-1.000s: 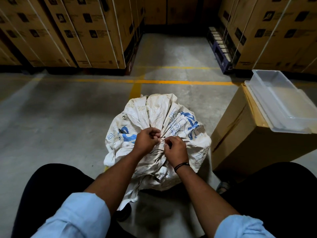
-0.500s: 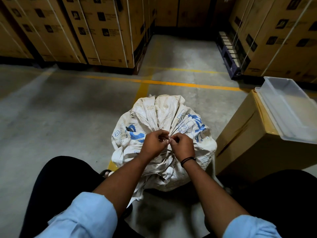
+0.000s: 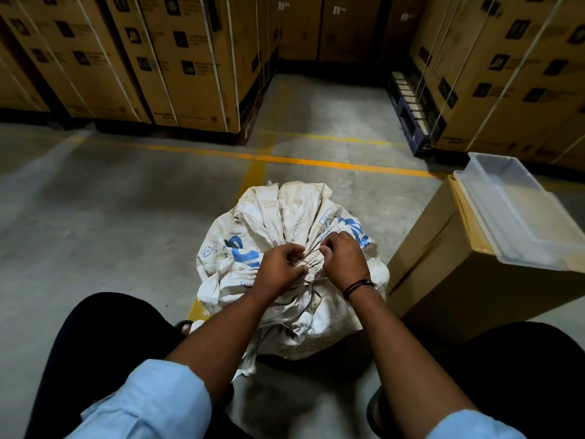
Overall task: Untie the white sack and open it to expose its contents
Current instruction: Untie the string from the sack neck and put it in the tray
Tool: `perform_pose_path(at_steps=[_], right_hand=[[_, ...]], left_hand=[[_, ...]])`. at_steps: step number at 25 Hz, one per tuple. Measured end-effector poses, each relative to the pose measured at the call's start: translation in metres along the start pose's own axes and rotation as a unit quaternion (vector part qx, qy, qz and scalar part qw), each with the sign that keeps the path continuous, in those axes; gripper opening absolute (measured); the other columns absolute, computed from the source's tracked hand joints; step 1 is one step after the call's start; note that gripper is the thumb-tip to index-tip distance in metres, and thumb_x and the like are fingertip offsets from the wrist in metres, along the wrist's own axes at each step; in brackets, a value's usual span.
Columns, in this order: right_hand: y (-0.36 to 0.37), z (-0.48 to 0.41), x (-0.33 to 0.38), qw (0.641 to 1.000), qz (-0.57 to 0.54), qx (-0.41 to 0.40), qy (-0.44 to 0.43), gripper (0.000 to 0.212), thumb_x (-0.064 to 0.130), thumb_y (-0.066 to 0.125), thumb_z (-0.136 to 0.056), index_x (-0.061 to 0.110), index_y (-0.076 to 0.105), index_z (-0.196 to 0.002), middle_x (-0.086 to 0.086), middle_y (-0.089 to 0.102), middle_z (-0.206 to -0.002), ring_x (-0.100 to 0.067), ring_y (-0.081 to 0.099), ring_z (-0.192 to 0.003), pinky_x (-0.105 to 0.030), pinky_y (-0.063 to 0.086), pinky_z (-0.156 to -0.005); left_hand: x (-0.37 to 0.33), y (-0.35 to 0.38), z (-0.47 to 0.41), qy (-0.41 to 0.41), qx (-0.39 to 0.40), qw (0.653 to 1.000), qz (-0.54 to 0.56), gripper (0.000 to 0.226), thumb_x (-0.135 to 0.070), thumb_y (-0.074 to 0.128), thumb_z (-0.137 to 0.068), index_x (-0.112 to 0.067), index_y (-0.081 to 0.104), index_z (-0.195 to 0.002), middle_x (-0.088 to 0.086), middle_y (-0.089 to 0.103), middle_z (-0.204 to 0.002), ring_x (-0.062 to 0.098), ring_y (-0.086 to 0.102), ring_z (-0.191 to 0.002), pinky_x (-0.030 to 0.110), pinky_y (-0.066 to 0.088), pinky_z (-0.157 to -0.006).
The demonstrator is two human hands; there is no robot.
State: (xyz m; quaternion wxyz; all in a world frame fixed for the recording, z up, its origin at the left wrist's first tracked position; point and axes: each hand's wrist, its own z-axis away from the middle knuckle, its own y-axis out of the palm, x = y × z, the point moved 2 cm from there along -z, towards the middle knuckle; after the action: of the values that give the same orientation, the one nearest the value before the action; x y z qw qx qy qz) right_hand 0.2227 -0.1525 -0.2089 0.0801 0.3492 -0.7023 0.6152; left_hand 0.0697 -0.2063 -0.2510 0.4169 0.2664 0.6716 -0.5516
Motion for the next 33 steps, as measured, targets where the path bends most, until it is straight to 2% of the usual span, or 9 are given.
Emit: perform_pose_path(at_steps=[5, 9, 11, 18, 22, 25, 28, 30, 33], right_hand=[[-0.04, -0.004, 0.008, 0.996, 0.005, -0.064, -0.054, 0.006, 0.005, 0.062, -0.087, 0.007, 0.061, -0.082, -0.012, 0.059, -0.088, -0.029, 0.056, -0.086, -0.037, 0.045, -0.076], [-0.099, -0.012, 0.012, 0.984, -0.023, -0.166, -0.053, 0.007, 0.002, 0.062, -0.086, 0.008, 0.062, -0.082, -0.009, 0.058, -0.085, -0.019, 0.051, -0.079, -0.018, 0.032, -0.071], [-0.129, -0.013, 0.008, 0.976, -0.026, -0.214, -0.037, 0.005, 0.005, 0.062, -0.086, 0.009, 0.063, -0.084, -0.005, 0.057, -0.085, -0.013, 0.047, -0.077, -0.015, 0.03, -0.069], [-0.186, 0.001, -0.033, 0.966, -0.023, -0.25, 0.056, 0.003, 0.011, 0.064, -0.09, 0.01, 0.066, -0.088, -0.005, 0.062, -0.088, -0.016, 0.053, -0.083, -0.024, 0.038, -0.075], [-0.241, 0.01, -0.052, 0.957, -0.016, -0.285, 0.059, 0.001, 0.011, 0.065, -0.089, 0.012, 0.065, -0.088, -0.001, 0.059, -0.087, -0.015, 0.053, -0.083, -0.027, 0.041, -0.075], [-0.291, 0.022, -0.08, 0.947, 0.003, -0.312, 0.08, 0.002, 0.013, 0.064, -0.09, 0.015, 0.066, -0.089, 0.0, 0.061, -0.088, -0.016, 0.056, -0.083, -0.028, 0.046, -0.074], [-0.325, 0.041, -0.116, 0.933, 0.026, -0.335, 0.131, 0.003, 0.014, 0.066, -0.089, 0.017, 0.066, -0.088, -0.001, 0.063, -0.09, -0.019, 0.059, -0.083, -0.03, 0.048, -0.074], [-0.332, 0.052, -0.131, 0.92, 0.026, -0.356, 0.159, 0.002, 0.013, 0.067, -0.088, 0.016, 0.067, -0.088, -0.002, 0.064, -0.09, -0.02, 0.06, -0.083, -0.028, 0.046, -0.073], [-0.326, 0.058, -0.143, 0.897, 0.012, -0.393, 0.201, 0.005, 0.012, 0.067, -0.088, 0.017, 0.066, -0.087, -0.001, 0.062, -0.089, -0.019, 0.059, -0.083, -0.027, 0.045, -0.073]], left_hand=[[-0.006, -0.001, 0.004, 0.007, -0.019, 1.0, 0.003, 0.029, -0.012, 0.081, -0.081, -0.012, 0.077, -0.11, 0.001, 0.077, -0.095, 0.01, 0.072, -0.086, 0.026, 0.058, -0.086], [-0.014, -0.002, 0.011, 0.045, -0.032, 0.998, -0.025, 0.013, -0.02, 0.075, -0.088, -0.018, 0.081, -0.099, -0.003, 0.078, -0.093, 0.007, 0.07, -0.085, 0.029, 0.057, -0.082], [-0.024, 0.0, 0.013, 0.057, -0.031, 0.997, -0.041, 0.01, -0.023, 0.072, -0.09, -0.02, 0.08, -0.095, -0.006, 0.077, -0.088, 0.007, 0.069, -0.083, 0.031, 0.056, -0.078], [-0.066, 0.01, -0.007, 0.072, -0.08, 0.994, 0.008, 0.01, -0.033, 0.067, -0.093, -0.027, 0.075, -0.092, -0.016, 0.074, -0.083, -0.002, 0.067, -0.082, 0.031, 0.057, -0.077], [-0.126, 0.017, -0.049, 0.135, -0.112, 0.984, 0.009, 0.007, -0.034, 0.075, -0.087, -0.036, 0.079, -0.092, -0.015, 0.07, -0.09, 0.009, 0.063, -0.09, 0.037, 0.053, -0.082], [-0.203, 0.033, -0.095, 0.187, -0.131, 0.972, -0.049, 0.01, -0.041, 0.077, -0.084, -0.04, 0.08, -0.093, -0.011, 0.062, -0.084, 0.016, 0.059, -0.087, 0.029, 0.043, -0.071], [-0.281, 0.067, -0.124, 0.192, -0.096, 0.977, -0.013, 0.013, -0.041, 0.076, -0.082, -0.035, 0.081, -0.092, -0.012, 0.073, -0.08, 0.007, 0.068, -0.079, 0.027, 0.052, -0.066], [-0.315, 0.098, -0.138, 0.181, -0.052, 0.981, 0.039, 0.013, -0.033, 0.074, -0.084, -0.029, 0.082, -0.094, -0.011, 0.078, -0.085, 0.006, 0.072, -0.081, 0.029, 0.059, -0.075], [-0.343, 0.147, -0.158, 0.13, 0.024, 0.984, 0.12, 0.027, -0.011, 0.064, -0.088, -0.019, 0.079, -0.11, 0.0, 0.079, -0.104, 0.016, 0.073, -0.099, 0.04, 0.059, -0.092]])
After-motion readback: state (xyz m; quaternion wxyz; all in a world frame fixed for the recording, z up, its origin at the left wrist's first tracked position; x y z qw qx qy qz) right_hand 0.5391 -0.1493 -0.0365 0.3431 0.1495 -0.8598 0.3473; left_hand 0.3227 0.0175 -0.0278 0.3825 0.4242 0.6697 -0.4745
